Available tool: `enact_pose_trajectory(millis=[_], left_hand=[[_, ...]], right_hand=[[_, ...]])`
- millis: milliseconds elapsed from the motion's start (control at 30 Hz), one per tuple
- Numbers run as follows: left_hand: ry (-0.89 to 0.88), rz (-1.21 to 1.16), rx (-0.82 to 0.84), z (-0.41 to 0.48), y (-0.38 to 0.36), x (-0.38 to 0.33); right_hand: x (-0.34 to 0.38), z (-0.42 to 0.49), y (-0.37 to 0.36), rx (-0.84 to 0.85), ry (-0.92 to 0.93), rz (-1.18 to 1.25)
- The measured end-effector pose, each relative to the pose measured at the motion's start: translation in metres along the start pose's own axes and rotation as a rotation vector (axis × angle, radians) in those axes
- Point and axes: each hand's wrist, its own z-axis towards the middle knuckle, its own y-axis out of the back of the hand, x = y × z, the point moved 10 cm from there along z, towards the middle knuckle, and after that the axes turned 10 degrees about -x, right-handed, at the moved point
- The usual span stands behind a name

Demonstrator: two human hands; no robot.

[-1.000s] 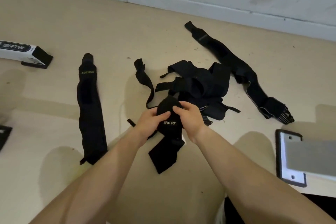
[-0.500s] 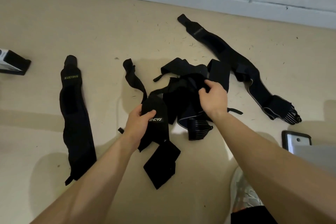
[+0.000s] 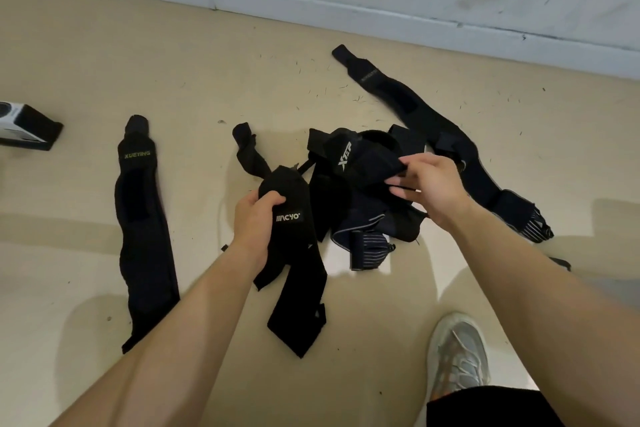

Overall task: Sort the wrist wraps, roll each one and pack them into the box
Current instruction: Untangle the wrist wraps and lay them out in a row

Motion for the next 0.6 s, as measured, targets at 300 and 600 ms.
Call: enact_pose_trajectory(millis=[300,600], left_hand=[[0.123,-0.068,0.019,-0.011,0.001,0.015],[0.233,-0.133,0.017,-0.007,-0.001,0.021]], right_hand=[[-0.041,-0.008,0.010,-0.091,0.069,-0.774],[0.013,0.003,-0.037,-0.169,0.489,-1.165]])
